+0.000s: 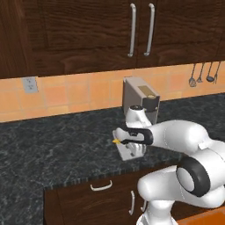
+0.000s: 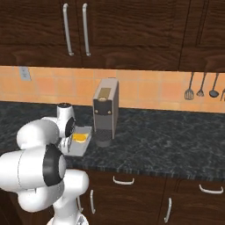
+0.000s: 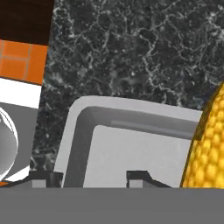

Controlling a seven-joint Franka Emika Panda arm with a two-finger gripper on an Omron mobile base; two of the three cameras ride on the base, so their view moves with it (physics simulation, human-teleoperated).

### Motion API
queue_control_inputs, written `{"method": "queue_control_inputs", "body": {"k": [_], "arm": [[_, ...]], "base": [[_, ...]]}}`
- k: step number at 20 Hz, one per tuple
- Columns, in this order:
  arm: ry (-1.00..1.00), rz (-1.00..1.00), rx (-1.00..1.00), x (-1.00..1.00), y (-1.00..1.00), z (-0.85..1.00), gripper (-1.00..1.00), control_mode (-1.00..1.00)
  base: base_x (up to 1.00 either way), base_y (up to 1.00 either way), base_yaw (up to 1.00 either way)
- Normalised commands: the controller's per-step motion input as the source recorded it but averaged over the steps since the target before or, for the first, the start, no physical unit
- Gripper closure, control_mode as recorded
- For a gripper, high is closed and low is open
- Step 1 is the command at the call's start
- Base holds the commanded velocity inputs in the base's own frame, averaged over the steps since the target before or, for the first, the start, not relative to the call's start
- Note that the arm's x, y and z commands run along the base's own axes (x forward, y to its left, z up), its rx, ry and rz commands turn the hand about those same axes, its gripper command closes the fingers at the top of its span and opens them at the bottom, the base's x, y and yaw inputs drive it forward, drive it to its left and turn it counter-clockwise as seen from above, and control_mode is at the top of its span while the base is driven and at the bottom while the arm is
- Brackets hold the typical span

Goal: Take the meat container that has the fish and place it on the second highest rack of the freezer. Then take the vegetable container that has the lemon wedge and corn and place it on the highest rack of the freezer.

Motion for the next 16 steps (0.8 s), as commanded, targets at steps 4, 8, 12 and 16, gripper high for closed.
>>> {"method": "queue_control_inputs", "body": {"k": [4,8,12,16], "arm": [[0.0,0.0,0.0,-0.97,0.01,-0.86,1.0,-1.0],[-0.1,0.01,0.01,-1.0,-0.06,-0.85,1.0,-1.0],[0.01,0.0,0.01,-0.59,-0.04,-0.9,1.0,-1.0],[0.04,0.0,0.0,-0.01,0.0,-0.77,1.0,-1.0]], "base": [[0.0,0.0,0.0],[0.0,0.0,0.0],[0.0,0.0,0.0],[0.0,0.0,0.0]]}}
